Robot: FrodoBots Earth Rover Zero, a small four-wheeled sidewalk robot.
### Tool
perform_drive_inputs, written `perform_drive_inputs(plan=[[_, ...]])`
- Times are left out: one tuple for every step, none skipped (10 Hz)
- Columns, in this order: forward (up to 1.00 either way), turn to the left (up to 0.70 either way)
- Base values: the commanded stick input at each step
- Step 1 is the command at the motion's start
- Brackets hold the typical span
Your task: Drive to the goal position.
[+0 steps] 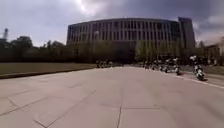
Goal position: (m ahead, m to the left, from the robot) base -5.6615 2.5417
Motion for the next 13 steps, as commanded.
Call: perform_drive_inputs(plan=[[0.7,-0.01],[0.7,-0.01],[0.7,-0.01],[0.7,-0.01],[0.7,-0.01],[0.7,-0.01],[0.7,-0.01],[0.7,-0.01],[0.7,-0.01],[0.7,-0.01],[0.7,-0.01],[0.7,-0.01],[0.7,-0.01]])
